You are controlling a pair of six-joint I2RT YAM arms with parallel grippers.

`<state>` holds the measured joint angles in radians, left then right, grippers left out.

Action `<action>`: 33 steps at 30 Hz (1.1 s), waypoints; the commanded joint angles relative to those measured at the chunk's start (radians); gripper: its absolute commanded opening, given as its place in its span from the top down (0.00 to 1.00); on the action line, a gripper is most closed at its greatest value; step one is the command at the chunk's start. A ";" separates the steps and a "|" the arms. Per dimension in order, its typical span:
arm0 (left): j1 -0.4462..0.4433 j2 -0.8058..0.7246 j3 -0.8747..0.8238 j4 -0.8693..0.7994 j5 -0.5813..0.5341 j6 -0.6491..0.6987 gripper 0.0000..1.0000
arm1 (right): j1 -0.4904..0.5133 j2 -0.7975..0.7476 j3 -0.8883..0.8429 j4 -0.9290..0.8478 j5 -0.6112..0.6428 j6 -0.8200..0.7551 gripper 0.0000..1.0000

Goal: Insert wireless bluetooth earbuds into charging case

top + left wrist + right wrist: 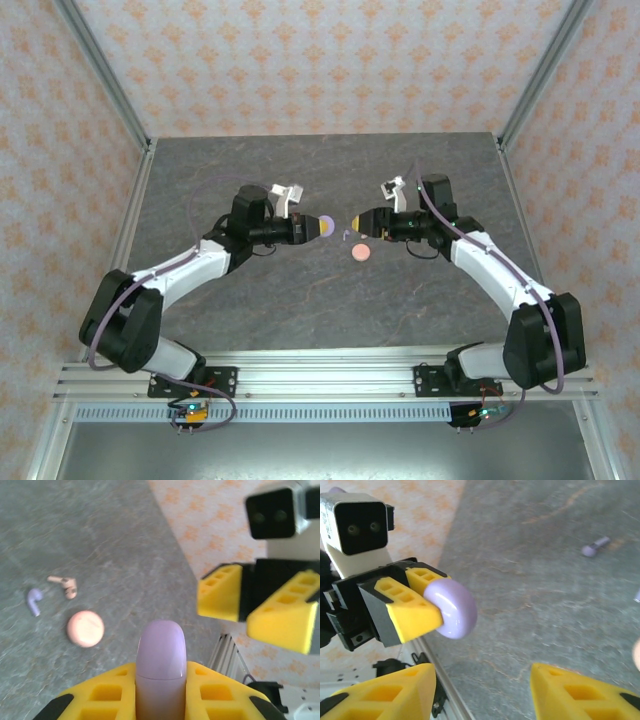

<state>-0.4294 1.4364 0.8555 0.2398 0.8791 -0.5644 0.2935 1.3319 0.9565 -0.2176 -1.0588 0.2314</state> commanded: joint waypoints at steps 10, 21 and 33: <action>0.004 -0.140 0.028 0.026 0.113 0.077 0.87 | 0.062 -0.002 0.148 -0.029 -0.162 -0.120 0.44; -0.001 -0.164 0.023 0.064 0.124 0.047 0.87 | 0.114 0.043 0.195 -0.056 -0.164 -0.149 0.50; -0.021 -0.165 0.021 0.085 0.132 0.042 0.88 | 0.125 0.063 0.212 -0.033 -0.208 -0.150 0.63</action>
<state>-0.4397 1.2892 0.8688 0.2661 0.9882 -0.5220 0.4103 1.3926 1.1351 -0.2760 -1.2308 0.1024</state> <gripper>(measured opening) 0.199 0.377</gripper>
